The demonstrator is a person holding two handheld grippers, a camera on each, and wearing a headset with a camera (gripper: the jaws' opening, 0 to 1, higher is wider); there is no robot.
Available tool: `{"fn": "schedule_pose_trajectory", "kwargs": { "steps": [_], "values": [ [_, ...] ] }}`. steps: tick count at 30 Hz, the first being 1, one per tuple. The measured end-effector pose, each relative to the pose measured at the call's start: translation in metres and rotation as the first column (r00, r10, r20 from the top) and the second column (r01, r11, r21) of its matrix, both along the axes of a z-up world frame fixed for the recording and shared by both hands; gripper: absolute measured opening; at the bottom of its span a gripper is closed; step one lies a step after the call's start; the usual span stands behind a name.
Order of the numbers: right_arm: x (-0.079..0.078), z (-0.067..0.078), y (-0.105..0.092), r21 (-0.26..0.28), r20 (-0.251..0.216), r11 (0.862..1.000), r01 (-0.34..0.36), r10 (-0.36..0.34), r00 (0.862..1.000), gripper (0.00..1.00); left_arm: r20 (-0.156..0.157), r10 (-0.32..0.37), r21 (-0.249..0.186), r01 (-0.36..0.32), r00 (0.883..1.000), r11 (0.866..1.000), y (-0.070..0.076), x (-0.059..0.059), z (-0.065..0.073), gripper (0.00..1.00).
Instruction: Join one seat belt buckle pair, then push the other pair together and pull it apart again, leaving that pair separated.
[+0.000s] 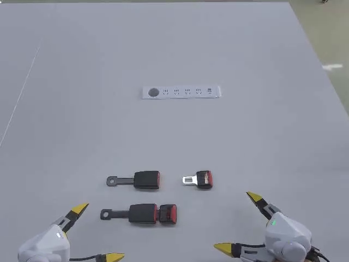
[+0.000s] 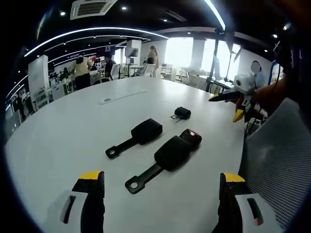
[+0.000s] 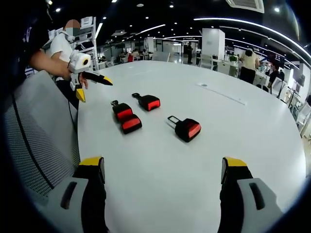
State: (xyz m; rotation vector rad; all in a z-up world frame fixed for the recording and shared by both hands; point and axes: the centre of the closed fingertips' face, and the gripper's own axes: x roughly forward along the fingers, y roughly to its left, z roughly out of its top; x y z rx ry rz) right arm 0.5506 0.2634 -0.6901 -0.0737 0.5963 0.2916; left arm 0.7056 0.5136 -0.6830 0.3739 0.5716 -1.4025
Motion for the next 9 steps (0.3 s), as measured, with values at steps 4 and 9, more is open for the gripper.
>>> {"fn": "schedule_pose_trajectory", "kwargs": {
  "steps": [4, 9],
  "values": [
    [-0.0009, 0.0025, 0.0004, -0.015, 0.004, 1.0, -0.001, 0.001, 1.0, 1.0, 0.005, 0.021, -0.014, -0.021, 1.0, 1.0, -0.0005, 0.0051, 0.0039, 1.0],
    [-0.0015, 0.004, 0.002, -0.021, 0.003, 1.0, -0.002, 0.002, 1.0, 1.0, 0.013, 0.037, -0.019, -0.037, 0.999, 0.999, 0.0, 0.0075, 0.0077, 1.0]
  ]
}}
